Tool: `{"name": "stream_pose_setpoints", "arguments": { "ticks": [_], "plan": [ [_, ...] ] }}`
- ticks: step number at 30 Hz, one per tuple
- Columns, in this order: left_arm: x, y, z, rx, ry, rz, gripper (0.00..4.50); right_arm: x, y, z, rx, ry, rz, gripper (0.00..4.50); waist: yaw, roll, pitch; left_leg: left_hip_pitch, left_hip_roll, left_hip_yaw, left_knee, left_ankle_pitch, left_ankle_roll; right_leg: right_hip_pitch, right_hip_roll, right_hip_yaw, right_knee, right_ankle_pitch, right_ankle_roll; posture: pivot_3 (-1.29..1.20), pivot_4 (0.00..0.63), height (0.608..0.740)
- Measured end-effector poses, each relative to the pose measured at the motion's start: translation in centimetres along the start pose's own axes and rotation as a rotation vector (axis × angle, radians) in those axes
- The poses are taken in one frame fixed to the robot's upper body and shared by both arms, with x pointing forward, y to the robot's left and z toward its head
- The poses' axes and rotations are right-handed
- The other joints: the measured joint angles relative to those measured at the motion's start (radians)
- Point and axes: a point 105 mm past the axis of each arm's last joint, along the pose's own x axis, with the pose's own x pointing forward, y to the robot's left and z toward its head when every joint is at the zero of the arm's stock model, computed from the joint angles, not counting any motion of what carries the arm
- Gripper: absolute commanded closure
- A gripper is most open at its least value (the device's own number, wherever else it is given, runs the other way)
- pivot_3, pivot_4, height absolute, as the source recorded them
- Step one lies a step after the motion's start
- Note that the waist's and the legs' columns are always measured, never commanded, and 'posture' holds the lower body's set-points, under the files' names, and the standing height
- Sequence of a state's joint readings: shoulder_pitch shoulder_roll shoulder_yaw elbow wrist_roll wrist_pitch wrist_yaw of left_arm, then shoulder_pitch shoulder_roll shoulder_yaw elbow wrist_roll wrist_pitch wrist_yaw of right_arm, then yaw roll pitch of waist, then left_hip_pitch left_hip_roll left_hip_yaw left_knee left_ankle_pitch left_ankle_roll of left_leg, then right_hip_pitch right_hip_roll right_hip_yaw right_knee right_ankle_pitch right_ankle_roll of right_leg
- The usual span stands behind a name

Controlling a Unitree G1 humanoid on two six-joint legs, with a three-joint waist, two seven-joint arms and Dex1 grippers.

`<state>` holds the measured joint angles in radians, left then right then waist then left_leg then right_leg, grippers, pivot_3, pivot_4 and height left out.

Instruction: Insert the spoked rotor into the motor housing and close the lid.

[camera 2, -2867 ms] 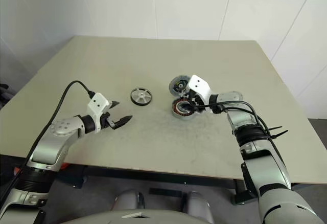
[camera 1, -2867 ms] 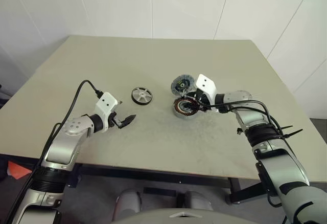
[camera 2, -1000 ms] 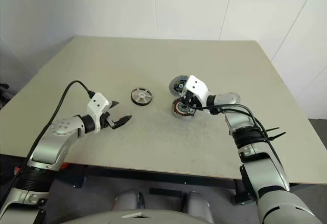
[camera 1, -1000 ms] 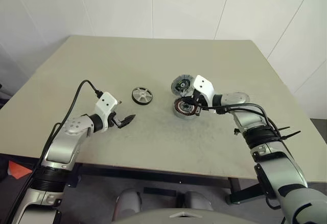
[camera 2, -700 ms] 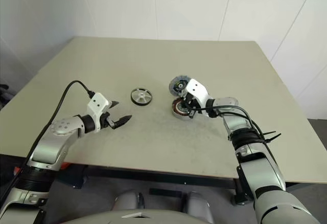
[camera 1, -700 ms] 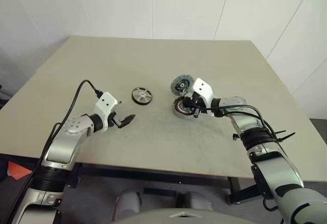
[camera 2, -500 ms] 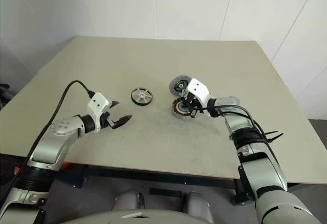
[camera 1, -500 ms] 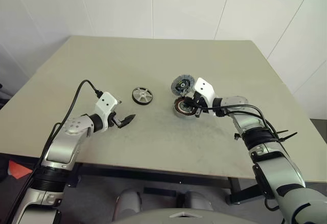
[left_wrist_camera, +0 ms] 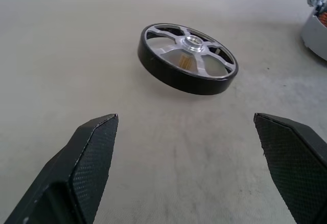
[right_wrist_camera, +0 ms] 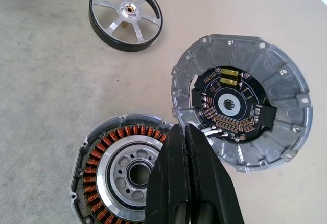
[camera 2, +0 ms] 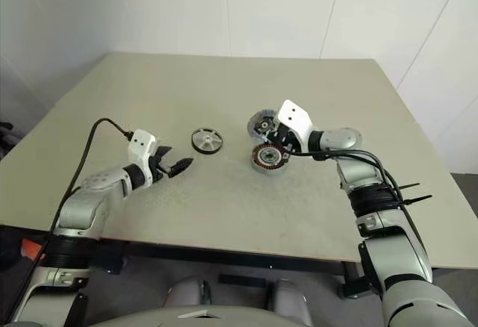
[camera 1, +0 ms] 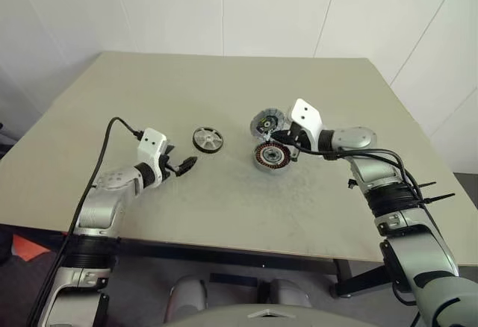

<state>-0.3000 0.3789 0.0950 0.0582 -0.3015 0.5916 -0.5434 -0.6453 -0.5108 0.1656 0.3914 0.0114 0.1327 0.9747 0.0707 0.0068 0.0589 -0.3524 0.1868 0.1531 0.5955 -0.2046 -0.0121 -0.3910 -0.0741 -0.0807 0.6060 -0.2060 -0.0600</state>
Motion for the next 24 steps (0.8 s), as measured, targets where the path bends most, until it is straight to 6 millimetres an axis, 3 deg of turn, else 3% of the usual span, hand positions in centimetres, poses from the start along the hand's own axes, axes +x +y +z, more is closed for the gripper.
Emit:
{"name": "stream_pose_setpoints", "arguments": {
  "ticks": [3, 7, 12, 21, 24],
  "plan": [
    [0.8, 0.7, -0.3, -0.108, -0.002, 0.047, 0.59, 0.0, -0.1, 0.1, 0.001, 0.0, -0.007, 4.5, 0.001, 0.0, 0.0, 0.0, 0.0, 0.0, 0.0, 0.0, 0.0, 0.0, 0.0, 0.0, 0.0, 0.0, 0.0, 0.0, 0.0, 0.74],
    [2.0, 0.4, -0.6, -0.22, 0.001, 0.045, 0.59, 0.0, -0.1, 0.2, -0.002, -0.003, -0.013, 4.5, 0.002, 0.0, 0.0, -0.002, 0.0, 0.0, 0.0, -0.001, 0.001, -0.001, 0.0, 0.0, -0.001, 0.003, -0.005, 0.0, 0.0, 0.74],
    [4.2, -1.7, 0.1, -0.339, -0.011, -0.03, 0.59, 0.0, -0.1, 0.3, -0.002, -0.005, -0.016, 4.5, 0.009, -0.001, 0.001, -0.003, -0.001, 0.0, 0.0, -0.001, 0.002, -0.001, 0.0, 0.0, -0.002, 0.003, -0.005, 0.0, 0.0, 0.74],
    [6.7, -2.6, 0.5, -0.49, -0.006, -0.038, 0.59, -0.2, -0.1, 0.0, 0.004, 0.001, -0.021, 4.5, 0.024, -0.001, 0.001, -0.008, -0.001, 0.0, 0.001, -0.001, 0.002, -0.005, 0.0, 0.0, -0.001, 0.004, -0.006, 0.0, 0.0, 0.74],
    [7.0, -2.5, 0.6, -0.558, -0.021, -0.035, 1.12, -0.2, -0.1, 0.0, 0.003, 0.001, -0.022, 4.5, 0.028, -0.001, 0.001, -0.008, -0.001, 0.0, 0.001, -0.001, 0.002, -0.005, -0.001, 0.0, -0.001, 0.004, -0.006, 0.0, 0.0, 0.74]
  ]
}}
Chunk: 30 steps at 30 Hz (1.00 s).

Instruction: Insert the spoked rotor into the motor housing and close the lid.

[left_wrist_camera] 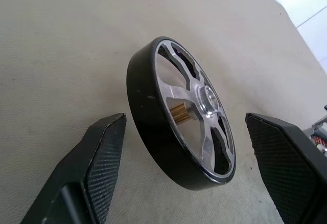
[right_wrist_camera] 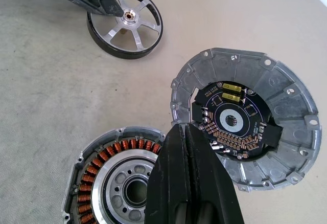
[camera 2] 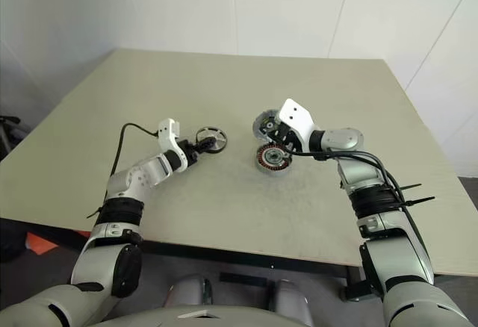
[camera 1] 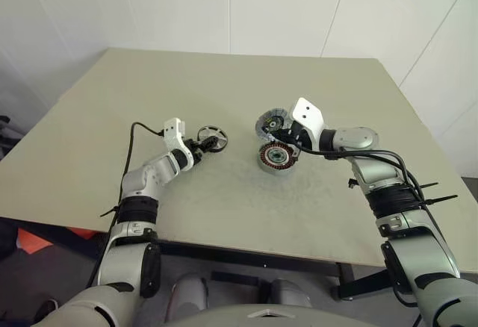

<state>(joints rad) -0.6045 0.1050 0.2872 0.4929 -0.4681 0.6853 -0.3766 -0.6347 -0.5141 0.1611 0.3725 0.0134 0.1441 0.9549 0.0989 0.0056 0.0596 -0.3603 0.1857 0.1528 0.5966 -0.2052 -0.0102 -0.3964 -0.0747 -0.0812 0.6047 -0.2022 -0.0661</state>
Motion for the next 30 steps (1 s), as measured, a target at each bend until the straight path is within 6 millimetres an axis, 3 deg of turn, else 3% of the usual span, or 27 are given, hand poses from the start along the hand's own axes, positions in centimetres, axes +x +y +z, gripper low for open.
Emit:
{"name": "stream_pose_setpoints", "arguments": {
  "ticks": [5, 9, 15, 19, 26, 30],
  "plan": [
    [0.0, 0.0, -0.3, -0.13, -0.012, -0.025, 2.79, 0.0, -0.1, 0.0, 0.0, 0.0, -0.014, 4.5, 0.001, -0.001, 0.0, -0.004, 0.0, 0.0, 0.0, 0.0, 0.001, -0.003, 0.0, 0.0, 0.0, 0.0, 0.0, 0.0, 0.0, 0.74],
    [-0.1, 0.0, -0.3, -0.163, -0.008, -0.037, 2.79, 0.0, -0.2, 0.0, 0.0, 0.0, -0.022, 4.5, 0.0, -0.001, 0.0, -0.006, 0.0, 0.0, 0.0, 0.0, 0.002, -0.005, 0.0, 0.0, 0.0, 0.0, 0.0, 0.0, 0.0, 0.74],
    [-0.4, -1.2, 0.2, -0.192, -0.035, -0.114, 4.07, 0.0, -0.5, 0.1, -0.002, -0.001, -0.038, 4.5, -0.001, -0.001, 0.0, -0.005, 0.0, 0.0, 0.0, 0.0, 0.001, -0.005, 0.0, 0.0, 0.0, 0.0, 0.0, 0.0, 0.0, 0.74],
    [-1.3, -1.0, 0.2, -0.266, -0.03, -0.145, 4.08, -0.7, -1.3, -0.3, 0.004, 0.013, -0.075, 4.5, -0.003, -0.001, 0.001, -0.006, 0.001, 0.0, 0.0, 0.0, 0.001, -0.006, 0.0, -0.001, 0.001, 0.0, -0.001, 0.0, 0.0, 0.74],
    [-3.0, -0.8, 1.1, -0.371, -0.039, -0.208, 4.08, -2.8, -4.6, -2.0, 0.0, 0.093, -0.217, 4.5, -0.001, -0.001, 0.001, -0.006, 0.0, 0.0, 0.001, 0.0, 0.001, -0.006, 0.0, -0.001, 0.0, 0.0, -0.001, 0.0, 0.0, 0.74],
    [-3.9, -1.6, 1.4, -0.495, -0.024, -0.302, 4.08, -3.4, -5.4, -2.8, 0.008, 0.123, -0.265, 4.5, -0.002, -0.001, 0.001, -0.006, 0.0, 0.0, 0.001, 0.0, 0.001, -0.006, 0.0, -0.001, 0.0, 0.0, -0.001, 0.0, 0.0, 0.74]
  ]
}}
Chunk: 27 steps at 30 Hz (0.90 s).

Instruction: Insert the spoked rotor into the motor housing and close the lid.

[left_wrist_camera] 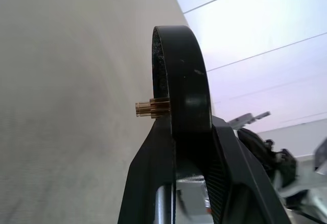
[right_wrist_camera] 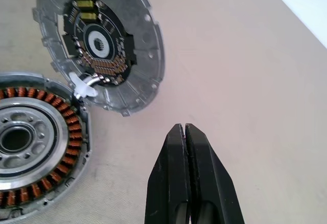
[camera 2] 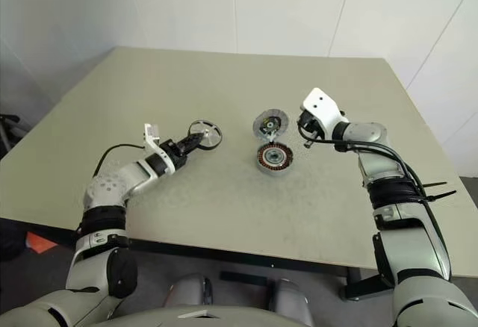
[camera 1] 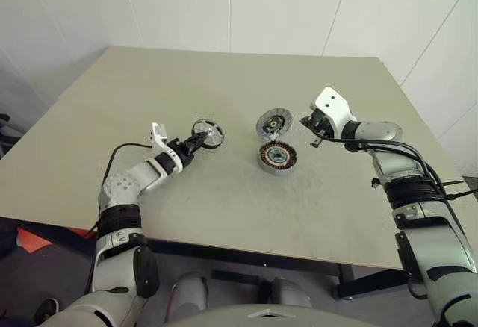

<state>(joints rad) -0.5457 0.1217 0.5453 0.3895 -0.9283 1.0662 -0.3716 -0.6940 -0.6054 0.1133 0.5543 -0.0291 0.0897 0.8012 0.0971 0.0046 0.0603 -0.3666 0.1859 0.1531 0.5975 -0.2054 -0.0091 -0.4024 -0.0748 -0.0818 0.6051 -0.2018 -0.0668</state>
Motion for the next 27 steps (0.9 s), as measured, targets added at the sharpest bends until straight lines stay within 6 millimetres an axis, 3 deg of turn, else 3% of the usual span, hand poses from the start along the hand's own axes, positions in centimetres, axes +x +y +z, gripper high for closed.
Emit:
{"name": "stream_pose_setpoints", "arguments": {
  "ticks": [8, 17, 27],
  "plan": [
    [0.7, -3.0, -3.6, -0.147, 0.198, -0.159, 4.08, -0.3, -2.1, -0.7, -0.006, 0.052, -0.109, 4.5, 0.001, 0.0, 0.0, 0.0, 0.0, 0.0, 0.001, 0.0, 0.0, 0.0, 0.0, 0.0, 0.0, 0.0, 0.0, 0.0, 0.0, 0.74],
    [3.1, -6.1, -8.7, -0.131, 0.47, -0.224, 4.08, -0.4, -2.0, -1.3, -0.001, 0.069, -0.108, 4.5, -0.001, -0.001, 0.001, -0.001, -0.001, 0.0, 0.001, 0.001, 0.003, 0.0, 0.0, 0.0, 0.0, 0.0, 0.0, 0.0, 0.0, 0.74],
    [7.8, -4.5, -10.0, -0.14, 0.439, -0.112, 4.08, -0.7, -1.5, -1.8, 0.013, 0.091, -0.105, 4.5, 0.005, -0.001, 0.001, -0.002, -0.003, -0.001, 0.001, 0.001, 0.005, 0.0, -0.001, 0.0, -0.001, 0.0, 0.002, 0.0, 0.0, 0.74]
  ]
}}
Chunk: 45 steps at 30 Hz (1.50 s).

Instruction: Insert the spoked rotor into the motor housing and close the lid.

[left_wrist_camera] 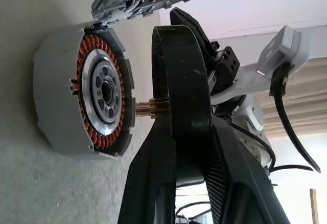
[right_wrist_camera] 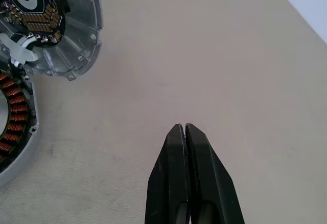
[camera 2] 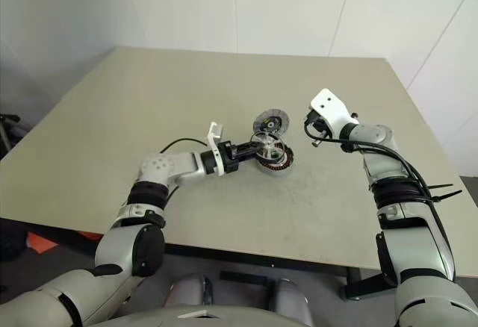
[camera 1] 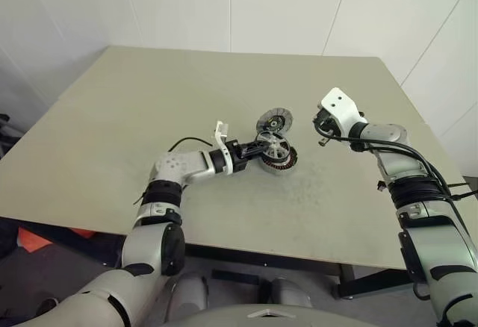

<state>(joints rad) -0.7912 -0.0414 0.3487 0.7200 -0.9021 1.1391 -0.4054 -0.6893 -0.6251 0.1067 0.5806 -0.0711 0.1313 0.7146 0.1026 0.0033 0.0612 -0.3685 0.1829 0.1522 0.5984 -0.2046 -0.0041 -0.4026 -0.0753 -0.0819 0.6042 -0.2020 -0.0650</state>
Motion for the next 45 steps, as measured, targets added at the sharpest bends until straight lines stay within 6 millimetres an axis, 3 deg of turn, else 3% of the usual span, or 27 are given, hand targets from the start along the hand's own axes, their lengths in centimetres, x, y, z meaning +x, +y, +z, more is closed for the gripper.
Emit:
{"name": "stream_pose_setpoints", "arguments": {
  "ticks": [5, 17, 25, 28, 36, 41, 45],
  "plan": [
    [1.4, 0.1, -0.4, -0.001, 0.014, -0.006, 4.08, -0.2, -0.1, 0.6, -0.008, -0.014, -0.007, 4.5, 0.0, 0.0, 0.0, 0.0, -0.001, 0.0, 0.0, -0.001, 0.002, 0.0, -0.001, 0.0, 0.0, -0.001, 0.001, 0.0, 0.0, 0.74],
    [2.2, 1.6, -0.3, 0.015, 0.004, 0.071, 4.08, -0.3, -0.1, 0.2, 0.004, -0.004, -0.012, 4.5, 0.001, 0.0, 0.0, 0.0, -0.002, 0.0, 0.0, -0.001, 0.002, 0.0, -0.002, 0.0, 0.001, -0.001, 0.001, 0.0, 0.0, 0.74],
    [2.6, 1.0, -0.2, 0.039, 0.007, 0.047, 1.46, -0.3, 0.0, 0.3, 0.004, -0.007, -0.012, 4.5, 0.002, 0.0, 0.0, 0.001, -0.003, 0.0, 0.0, -0.001, 0.002, 0.001, -0.003, 0.0, 0.001, -0.001, 0.001, 0.0, 0.0, 0.74],
    [2.2, 0.7, 0.0, 0.053, 0.021, 0.041, 1.46, -0.2, 0.0, 0.4, 0.003, -0.011, -0.01, 4.5, 0.0, 0.0, 0.0, 0.002, -0.003, 0.0, 0.0, -0.001, 0.002, 0.002, -0.004, 0.0, 0.001, -0.001, 0.001, 0.0, 0.0, 0.74],
    [-2.0, 0.4, 1.7, 0.156, -0.002, 0.072, 1.46, -0.5, 1.5, 1.7, 0.001, -0.075, 0.074, 4.5, -0.003, 0.0, 0.0, 0.0, -0.002, 0.0, 0.0, -0.001, 0.002, 0.0, -0.003, -0.001, 0.002, -0.001, 0.001, 0.0, 0.0, 0.74],
    [-6.2, 1.2, 2.9, 0.222, -0.092, 0.137, 1.46, -1.7, 4.7, 3.0, 0.054, -0.165, 0.23, 4.5, -0.001, 0.0, 0.0, 0.001, -0.002, 0.0, 0.0, -0.001, 0.003, 0.001, -0.003, -0.001, 0.001, -0.001, 0.001, 0.0, 0.0, 0.74],
    [-9.4, 2.1, 4.0, 0.376, -0.189, 0.266, 1.46, -2.5, 6.8, 4.4, 0.087, -0.227, 0.324, 4.5, -0.003, 0.0, 0.0, 0.002, 0.0, 0.0, 0.0, -0.001, 0.001, 0.002, -0.003, -0.001, 0.002, -0.001, 0.001, 0.0, 0.0, 0.74]
  ]
}}
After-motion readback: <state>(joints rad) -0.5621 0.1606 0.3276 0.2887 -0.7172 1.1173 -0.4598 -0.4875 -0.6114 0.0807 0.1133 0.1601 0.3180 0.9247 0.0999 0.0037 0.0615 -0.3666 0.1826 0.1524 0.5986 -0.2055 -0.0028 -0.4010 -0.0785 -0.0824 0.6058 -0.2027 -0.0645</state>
